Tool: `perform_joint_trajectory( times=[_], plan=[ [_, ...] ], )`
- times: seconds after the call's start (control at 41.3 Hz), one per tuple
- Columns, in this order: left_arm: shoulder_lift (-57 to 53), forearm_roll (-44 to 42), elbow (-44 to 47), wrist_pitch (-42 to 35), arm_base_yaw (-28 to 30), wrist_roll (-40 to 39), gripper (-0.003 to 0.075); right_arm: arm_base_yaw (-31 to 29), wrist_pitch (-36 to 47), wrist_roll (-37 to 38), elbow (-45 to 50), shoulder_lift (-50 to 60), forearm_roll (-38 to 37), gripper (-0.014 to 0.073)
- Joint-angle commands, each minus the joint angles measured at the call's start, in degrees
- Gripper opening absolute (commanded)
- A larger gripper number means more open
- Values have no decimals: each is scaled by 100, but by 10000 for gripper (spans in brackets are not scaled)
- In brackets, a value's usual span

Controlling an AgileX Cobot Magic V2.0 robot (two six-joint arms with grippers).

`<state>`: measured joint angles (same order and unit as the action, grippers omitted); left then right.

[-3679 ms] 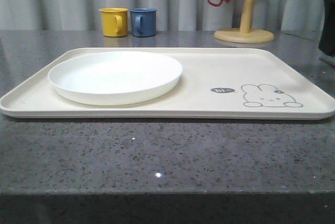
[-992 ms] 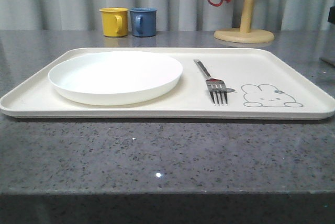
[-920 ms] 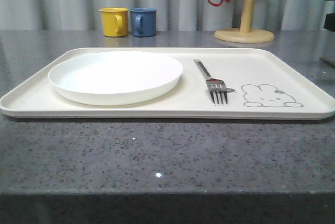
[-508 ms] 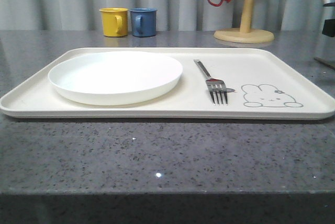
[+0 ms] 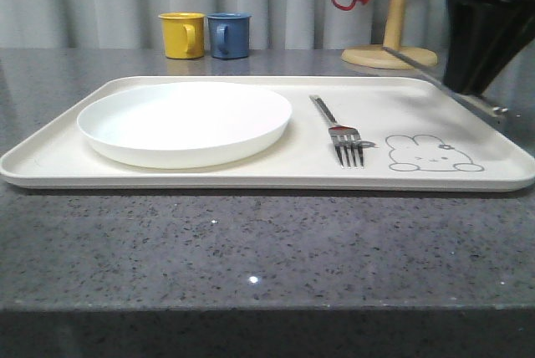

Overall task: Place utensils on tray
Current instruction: 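Place the chopsticks with the right gripper on the tray beside the fork, then raise the right gripper and reach for the steel spoon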

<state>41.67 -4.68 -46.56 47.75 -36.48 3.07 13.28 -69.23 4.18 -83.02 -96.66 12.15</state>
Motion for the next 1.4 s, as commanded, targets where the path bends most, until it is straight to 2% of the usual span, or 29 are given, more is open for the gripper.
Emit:
perform_joint_trajectory(
  times=[0.0,0.097,0.484,0.557,0.823,0.944,1.065,1.234,1.38],
  plan=[
    [-20,-17,-151,-396,-39,-56,367,203,336,449,-171,132,108,17],
    [-20,-17,-151,-396,-39,-56,367,316,592,773,-171,38,115,17],
    [-20,-17,-151,-396,-39,-56,367,330,635,839,-171,-339,299,20],
    [-20,-17,-151,-396,-39,-56,367,330,589,839,-171,-345,325,47],
    [-20,-17,-151,-396,-39,-56,367,330,434,829,-182,-345,288,237],
    [-20,-17,-151,-396,-39,-56,367,324,466,698,-187,-165,158,241],
    [-20,-17,-151,-396,-39,-56,367,324,347,281,-187,228,-199,241],
    [-20,-17,-151,-396,-39,-56,367,240,137,225,-17,937,-1178,236],
    [-20,-17,-151,-396,-39,-56,367,-258,144,220,328,1394,-1601,236]
  ],
)
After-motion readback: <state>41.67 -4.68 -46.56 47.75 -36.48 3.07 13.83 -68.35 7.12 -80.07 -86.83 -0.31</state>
